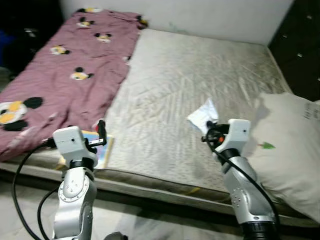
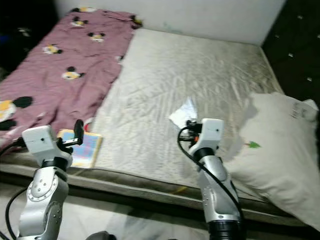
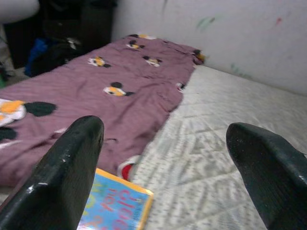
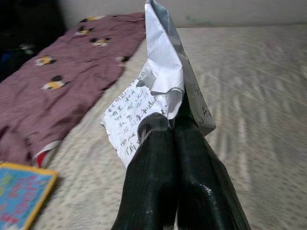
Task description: Clean up the room
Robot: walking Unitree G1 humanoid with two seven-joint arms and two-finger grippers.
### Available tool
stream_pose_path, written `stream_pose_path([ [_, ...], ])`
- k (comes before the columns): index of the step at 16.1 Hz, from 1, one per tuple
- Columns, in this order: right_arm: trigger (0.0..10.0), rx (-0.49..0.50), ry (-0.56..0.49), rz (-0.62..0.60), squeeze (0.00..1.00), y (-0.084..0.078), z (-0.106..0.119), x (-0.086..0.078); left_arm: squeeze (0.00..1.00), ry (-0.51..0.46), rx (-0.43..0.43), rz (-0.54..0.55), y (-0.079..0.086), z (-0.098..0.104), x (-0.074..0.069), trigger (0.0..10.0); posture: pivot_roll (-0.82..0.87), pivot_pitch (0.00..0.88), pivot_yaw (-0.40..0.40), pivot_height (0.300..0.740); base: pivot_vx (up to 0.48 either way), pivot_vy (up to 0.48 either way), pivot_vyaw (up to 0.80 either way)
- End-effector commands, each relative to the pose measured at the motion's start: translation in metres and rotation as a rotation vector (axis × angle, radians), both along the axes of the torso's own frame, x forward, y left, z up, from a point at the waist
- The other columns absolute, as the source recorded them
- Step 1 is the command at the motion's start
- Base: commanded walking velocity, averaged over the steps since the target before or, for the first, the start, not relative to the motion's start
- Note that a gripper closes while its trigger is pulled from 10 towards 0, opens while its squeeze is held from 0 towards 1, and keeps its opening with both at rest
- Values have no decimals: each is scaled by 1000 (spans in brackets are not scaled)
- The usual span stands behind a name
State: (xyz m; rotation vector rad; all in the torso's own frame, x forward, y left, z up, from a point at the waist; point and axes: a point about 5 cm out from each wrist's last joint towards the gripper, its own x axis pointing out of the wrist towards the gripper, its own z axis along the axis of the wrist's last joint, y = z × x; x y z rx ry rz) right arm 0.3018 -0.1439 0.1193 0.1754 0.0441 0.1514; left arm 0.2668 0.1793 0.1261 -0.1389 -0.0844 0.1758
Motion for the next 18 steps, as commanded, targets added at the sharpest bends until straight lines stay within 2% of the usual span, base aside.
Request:
stream_pose_path([
  [1, 10000, -29, -10, -6, 0, -3, 1, 0, 0, 1, -6, -4, -1, 1, 0, 10000, -34, 110, -44, 740, 0, 390, 0],
  [10, 10000, -60, -18, -1, 0, -3, 0, 3, 0, -2, -4, -9, -2, 2, 1, 10000, -35, 116, -49, 740, 0, 385, 0],
  [16, 10000, -76, -20, -1, 0, -5, 1, 6, 0, -55, -21, -71, -8, 10, 0, 10000, -36, 116, -55, 740, 0, 0, 0],
  [18, 10000, -78, -20, 3, 0, -4, 1, 6, 0, -66, -27, -76, -10, 14, 1, 10000, -37, 118, -55, 740, 259, 0, -272],
])
